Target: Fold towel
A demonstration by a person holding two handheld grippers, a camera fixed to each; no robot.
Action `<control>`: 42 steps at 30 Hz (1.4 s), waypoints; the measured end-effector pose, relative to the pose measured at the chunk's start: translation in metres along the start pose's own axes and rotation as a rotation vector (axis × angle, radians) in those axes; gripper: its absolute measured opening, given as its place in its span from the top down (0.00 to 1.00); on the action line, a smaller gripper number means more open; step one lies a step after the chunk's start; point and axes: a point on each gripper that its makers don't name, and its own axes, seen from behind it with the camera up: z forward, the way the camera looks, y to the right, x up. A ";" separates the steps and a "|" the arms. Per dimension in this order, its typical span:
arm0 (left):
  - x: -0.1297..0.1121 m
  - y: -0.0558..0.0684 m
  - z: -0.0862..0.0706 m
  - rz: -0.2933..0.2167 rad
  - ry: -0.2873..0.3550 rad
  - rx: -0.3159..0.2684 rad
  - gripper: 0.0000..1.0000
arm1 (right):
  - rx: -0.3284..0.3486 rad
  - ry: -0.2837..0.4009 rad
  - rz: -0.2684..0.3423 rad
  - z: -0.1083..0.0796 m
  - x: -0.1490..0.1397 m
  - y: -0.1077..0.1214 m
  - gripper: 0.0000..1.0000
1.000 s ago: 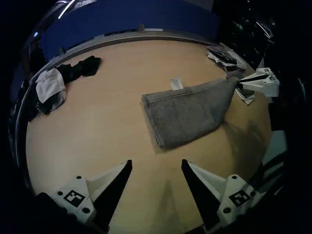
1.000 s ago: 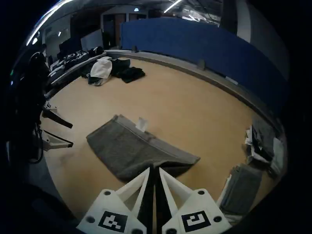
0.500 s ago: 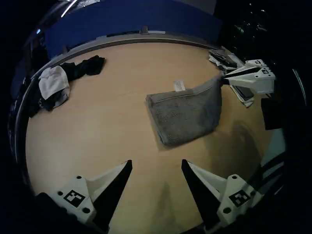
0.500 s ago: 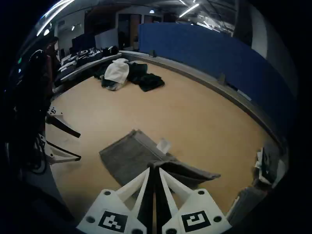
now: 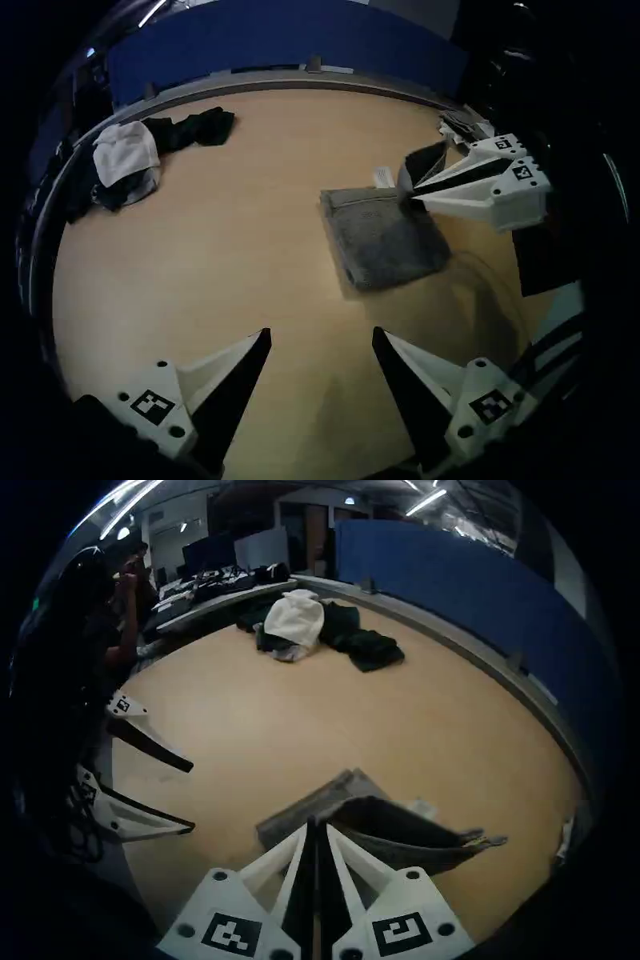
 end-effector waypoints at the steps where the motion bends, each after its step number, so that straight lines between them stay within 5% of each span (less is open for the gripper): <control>1: -0.001 -0.001 0.000 -0.002 0.000 0.000 0.06 | 0.008 -0.008 -0.005 0.004 -0.002 -0.004 0.99; 12: -0.007 -0.013 -0.001 -0.025 0.003 0.002 0.06 | 0.089 -0.101 -0.025 0.043 -0.035 -0.043 0.99; 24: -0.007 -0.013 0.004 -0.031 0.002 -0.007 0.06 | 0.098 -0.121 -0.043 0.052 -0.041 -0.049 0.96; 26: -0.007 -0.012 0.004 -0.029 0.002 -0.009 0.06 | 0.099 -0.112 -0.039 0.051 -0.040 -0.049 0.90; 30: -0.008 -0.013 0.004 -0.027 0.000 -0.009 0.06 | 0.116 -0.092 -0.024 0.048 -0.037 -0.054 0.60; 42: -0.007 -0.020 0.002 -0.038 0.004 0.008 0.06 | 0.148 -0.045 -0.020 0.026 -0.036 -0.050 0.25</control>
